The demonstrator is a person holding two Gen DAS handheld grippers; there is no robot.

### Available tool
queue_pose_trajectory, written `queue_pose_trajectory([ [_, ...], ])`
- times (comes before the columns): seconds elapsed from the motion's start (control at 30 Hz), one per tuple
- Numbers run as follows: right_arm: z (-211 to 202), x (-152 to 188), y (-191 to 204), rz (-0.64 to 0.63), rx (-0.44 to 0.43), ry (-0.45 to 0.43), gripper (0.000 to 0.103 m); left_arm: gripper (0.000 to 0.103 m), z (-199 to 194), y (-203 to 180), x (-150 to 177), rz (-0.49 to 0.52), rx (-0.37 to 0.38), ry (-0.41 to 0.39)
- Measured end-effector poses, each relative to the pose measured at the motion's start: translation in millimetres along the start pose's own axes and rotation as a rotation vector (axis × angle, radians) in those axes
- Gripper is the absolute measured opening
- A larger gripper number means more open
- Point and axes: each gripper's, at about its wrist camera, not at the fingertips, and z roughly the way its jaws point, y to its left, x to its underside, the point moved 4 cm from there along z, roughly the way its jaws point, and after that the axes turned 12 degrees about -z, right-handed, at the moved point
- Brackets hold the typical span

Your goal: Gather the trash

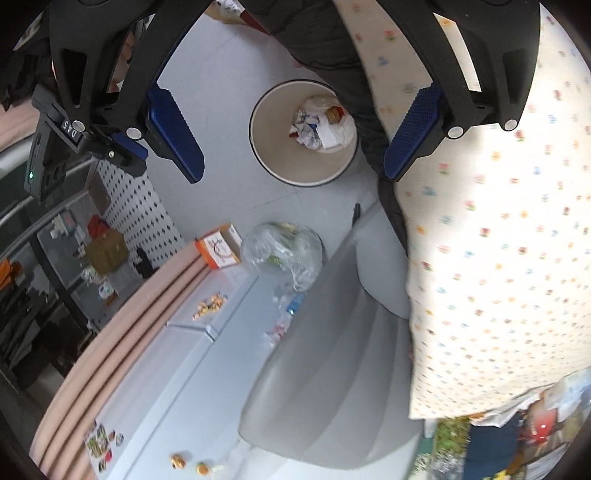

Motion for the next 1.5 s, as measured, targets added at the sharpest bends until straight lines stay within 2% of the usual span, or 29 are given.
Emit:
queue_pose_trajectory([
  [0.1,-7,-4,16,-0.031,0.001,-0.007,0.095,0.097,-16,6,-9,0.000,-0.001,-0.039],
  [0.37,-32,-15,71,-0.155,0.021,-0.027,0.095,0.097,-73,21,-24,-0.001,0.014,-0.153],
  [0.63,-58,-19,124,-0.265,0.058,-0.057,0.095,0.097,-132,43,-30,-0.014,-0.017,-0.278],
  [1.03,-96,-15,186,-0.388,0.086,-0.110,0.095,0.097,-198,62,-23,-0.003,-0.034,-0.382],
  [1.5,-133,-2,231,-0.498,0.099,-0.157,0.095,0.097,-263,80,-7,-0.002,-0.088,-0.468],
])
